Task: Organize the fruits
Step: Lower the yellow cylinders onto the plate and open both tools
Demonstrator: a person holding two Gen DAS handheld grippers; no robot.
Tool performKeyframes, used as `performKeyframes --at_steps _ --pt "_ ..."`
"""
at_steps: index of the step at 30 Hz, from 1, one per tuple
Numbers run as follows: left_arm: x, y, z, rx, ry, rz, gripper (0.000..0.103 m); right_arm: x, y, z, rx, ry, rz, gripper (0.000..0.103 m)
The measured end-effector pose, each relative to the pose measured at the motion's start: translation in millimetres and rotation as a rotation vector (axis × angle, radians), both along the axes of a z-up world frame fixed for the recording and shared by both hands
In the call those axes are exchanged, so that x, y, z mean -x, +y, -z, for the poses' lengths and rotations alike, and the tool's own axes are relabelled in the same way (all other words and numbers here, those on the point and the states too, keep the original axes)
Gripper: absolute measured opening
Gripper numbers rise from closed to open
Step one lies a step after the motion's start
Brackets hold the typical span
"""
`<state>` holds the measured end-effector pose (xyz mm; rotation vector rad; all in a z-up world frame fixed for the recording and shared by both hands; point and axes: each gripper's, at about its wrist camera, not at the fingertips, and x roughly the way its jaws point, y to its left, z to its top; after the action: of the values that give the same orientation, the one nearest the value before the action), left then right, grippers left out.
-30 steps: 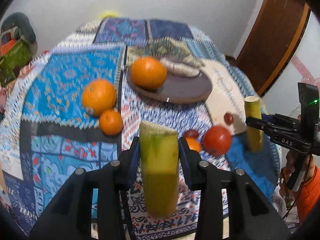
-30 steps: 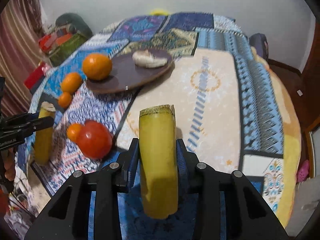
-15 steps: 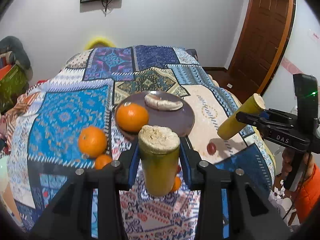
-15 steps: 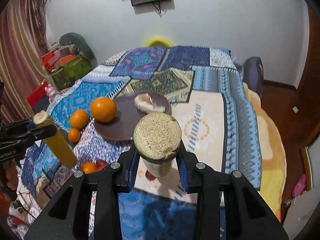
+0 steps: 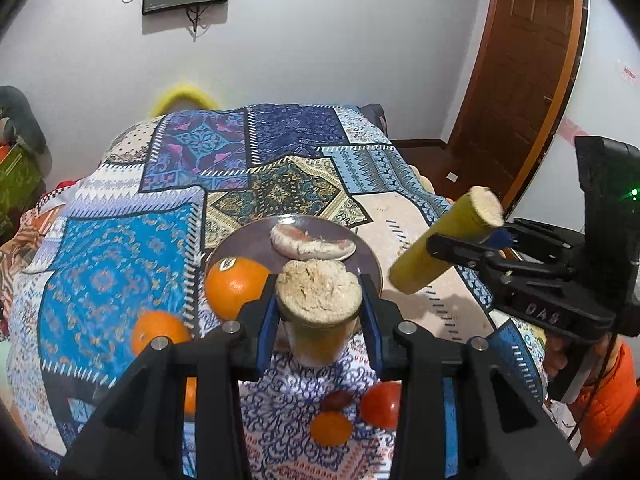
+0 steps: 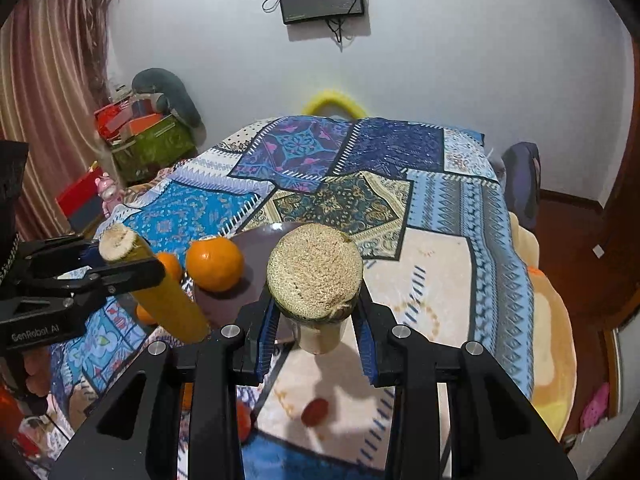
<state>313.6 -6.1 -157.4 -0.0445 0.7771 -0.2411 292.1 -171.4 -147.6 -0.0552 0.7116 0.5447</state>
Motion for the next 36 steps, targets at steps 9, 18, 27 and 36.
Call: performKeyframes --at_steps 9,18,27,36 --pt "-38 -13 18 0.024 0.035 0.023 0.037 -28 21 16 0.044 0.026 -0.034 0.032" --pt "-68 -5 37 0.021 0.064 -0.01 0.037 -46 36 35 0.062 0.065 -0.053 0.032" --pt "-84 8 44 0.043 0.084 -0.068 0.039 -59 43 42 0.045 0.082 -0.064 0.032" --pt "-79 21 39 0.038 0.066 -0.125 0.062 -66 47 43 0.052 0.088 -0.065 0.034"
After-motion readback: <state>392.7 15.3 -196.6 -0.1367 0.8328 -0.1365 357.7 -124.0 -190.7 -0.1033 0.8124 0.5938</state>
